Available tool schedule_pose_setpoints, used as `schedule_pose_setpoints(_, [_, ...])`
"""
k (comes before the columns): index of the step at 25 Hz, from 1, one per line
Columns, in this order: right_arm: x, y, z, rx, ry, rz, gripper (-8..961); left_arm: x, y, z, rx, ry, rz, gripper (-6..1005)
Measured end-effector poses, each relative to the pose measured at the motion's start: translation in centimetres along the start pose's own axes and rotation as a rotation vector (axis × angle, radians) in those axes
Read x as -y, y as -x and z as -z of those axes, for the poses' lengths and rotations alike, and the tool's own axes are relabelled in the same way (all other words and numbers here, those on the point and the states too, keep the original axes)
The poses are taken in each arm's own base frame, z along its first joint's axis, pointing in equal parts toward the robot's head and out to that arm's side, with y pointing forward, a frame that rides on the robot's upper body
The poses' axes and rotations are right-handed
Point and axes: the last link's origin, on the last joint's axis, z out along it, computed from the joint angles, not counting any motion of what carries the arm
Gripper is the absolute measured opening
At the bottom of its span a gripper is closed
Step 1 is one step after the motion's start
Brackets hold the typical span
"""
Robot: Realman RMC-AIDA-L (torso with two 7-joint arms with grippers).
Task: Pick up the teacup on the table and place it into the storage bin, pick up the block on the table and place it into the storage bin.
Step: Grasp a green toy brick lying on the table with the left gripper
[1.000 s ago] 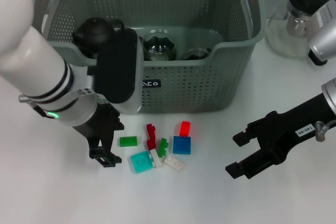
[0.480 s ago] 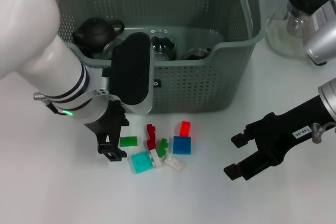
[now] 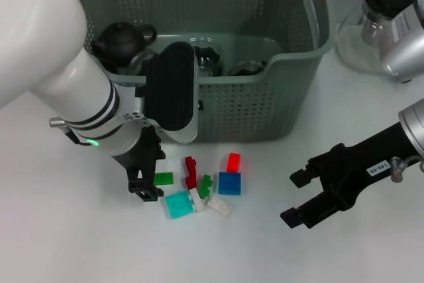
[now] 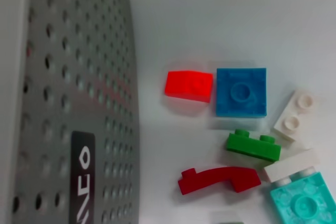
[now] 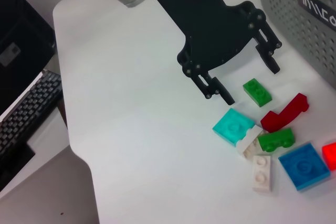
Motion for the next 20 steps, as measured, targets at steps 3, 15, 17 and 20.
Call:
schedule_pose_setpoints(3, [0.08, 0.03, -0.06, 0.002, -0.003, 0.001, 945, 0.1, -0.06, -0.01, -0.003, -0.007, 0.006, 685])
schedule_pose_setpoints(15, [0.1, -0.11, -0.15, -0.001, 0.001, 0.004, 945, -0.05, -0.03, -0.73, 0.003, 0.016, 0.023, 593])
schedule_pose_setpoints(17, [0.12, -0.15, -0.16, -0.002, 0.002, 0.003, 945, -0.1, -0.08, -0.81, 0.004, 0.017, 0.021, 545])
schedule_pose_setpoints(20, [0.13, -0.16, -0.16, -0.001, 0.002, 0.003, 945, -0.15, -0.08, -0.87, 0.005, 0.019, 0.021, 472])
